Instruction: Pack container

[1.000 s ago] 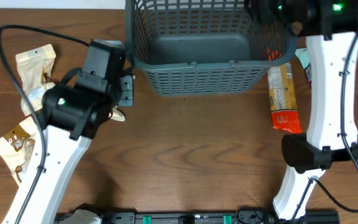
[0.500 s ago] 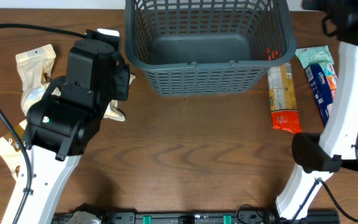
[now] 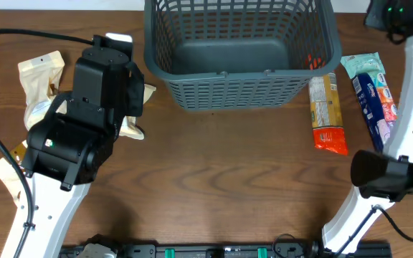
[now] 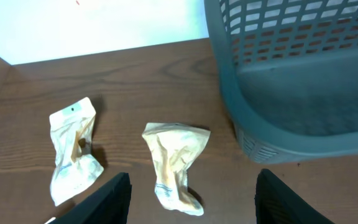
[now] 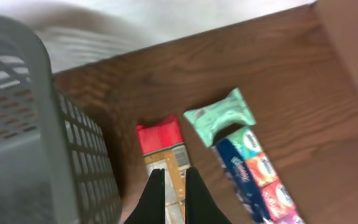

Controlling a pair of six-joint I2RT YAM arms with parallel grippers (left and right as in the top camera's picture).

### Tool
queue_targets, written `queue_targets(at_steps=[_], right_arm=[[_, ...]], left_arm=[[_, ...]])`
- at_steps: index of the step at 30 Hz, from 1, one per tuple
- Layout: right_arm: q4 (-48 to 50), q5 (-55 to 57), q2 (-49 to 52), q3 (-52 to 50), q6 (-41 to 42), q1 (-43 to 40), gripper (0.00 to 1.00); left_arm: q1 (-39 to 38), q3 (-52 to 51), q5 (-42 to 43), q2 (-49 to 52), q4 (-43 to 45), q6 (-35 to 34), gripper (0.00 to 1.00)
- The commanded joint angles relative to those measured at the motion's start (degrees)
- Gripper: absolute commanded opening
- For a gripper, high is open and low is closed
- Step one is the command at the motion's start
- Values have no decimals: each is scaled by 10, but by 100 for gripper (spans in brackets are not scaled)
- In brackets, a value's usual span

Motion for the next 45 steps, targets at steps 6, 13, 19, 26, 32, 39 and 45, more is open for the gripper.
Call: queue_targets(at_steps=[6, 13, 19, 26, 32, 39, 45], right_arm=[[73, -57, 2, -113, -25, -1, 1], [117, -107, 2, -169, -66, 1, 1], [129, -145, 2, -189, -100, 7, 1], [131, -183, 2, -190, -124, 14, 1], [131, -208, 2, -190, -143, 20, 1], [131, -232, 2, -190, -161, 23, 1], [131, -242, 2, -190, -176, 30, 1]], left_arm=[[2, 14, -8, -5, -20, 3, 53], [2, 14, -8, -5, -23, 1, 53], [2, 14, -8, -5, -23, 1, 53], [2, 14, -8, -5, -23, 1, 53], [2, 14, -8, -5, -23, 1, 53], [2, 14, -8, -5, -27, 1, 54], [2, 14, -8, -5, -35, 1, 53]])
